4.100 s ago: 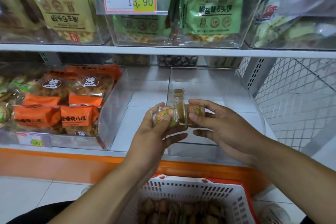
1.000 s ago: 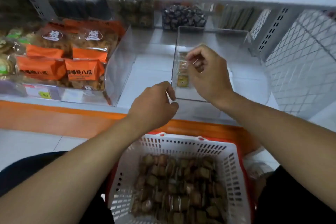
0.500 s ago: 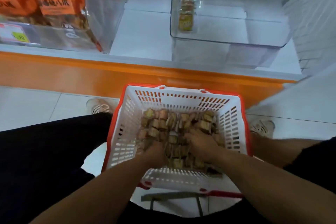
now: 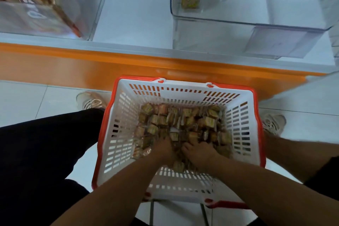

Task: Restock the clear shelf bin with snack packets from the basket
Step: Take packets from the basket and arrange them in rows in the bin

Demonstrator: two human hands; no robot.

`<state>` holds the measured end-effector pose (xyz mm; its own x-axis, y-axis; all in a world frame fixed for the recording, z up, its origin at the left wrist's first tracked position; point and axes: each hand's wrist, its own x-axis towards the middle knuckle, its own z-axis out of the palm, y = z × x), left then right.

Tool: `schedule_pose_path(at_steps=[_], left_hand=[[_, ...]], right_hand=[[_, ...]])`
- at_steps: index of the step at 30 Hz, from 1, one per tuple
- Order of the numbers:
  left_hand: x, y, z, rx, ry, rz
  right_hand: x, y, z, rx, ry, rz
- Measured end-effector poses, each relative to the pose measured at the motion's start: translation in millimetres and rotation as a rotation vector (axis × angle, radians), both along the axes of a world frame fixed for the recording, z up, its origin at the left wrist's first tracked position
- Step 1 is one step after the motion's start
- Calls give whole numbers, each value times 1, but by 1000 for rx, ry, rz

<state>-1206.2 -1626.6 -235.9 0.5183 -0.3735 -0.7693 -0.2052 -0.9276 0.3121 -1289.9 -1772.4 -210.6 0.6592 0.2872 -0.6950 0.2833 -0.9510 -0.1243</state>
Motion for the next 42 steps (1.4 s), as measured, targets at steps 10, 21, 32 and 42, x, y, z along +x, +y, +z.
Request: schedule_pose_path(at_steps=[10,21,32,42], left_hand=[[-3,-3,-4,-74,-47,-591],[6,-14,6,-205,87,-138],[99,-7,141,-300,328,80],[105,-34,327,-1040,273,675]], right_hand=[[-11,11,-2,-123,20,301],[-11,2,24,-30,26,220],[71,-44,164,664,76,-807],[83,-65,336,1127,-112,-1097]])
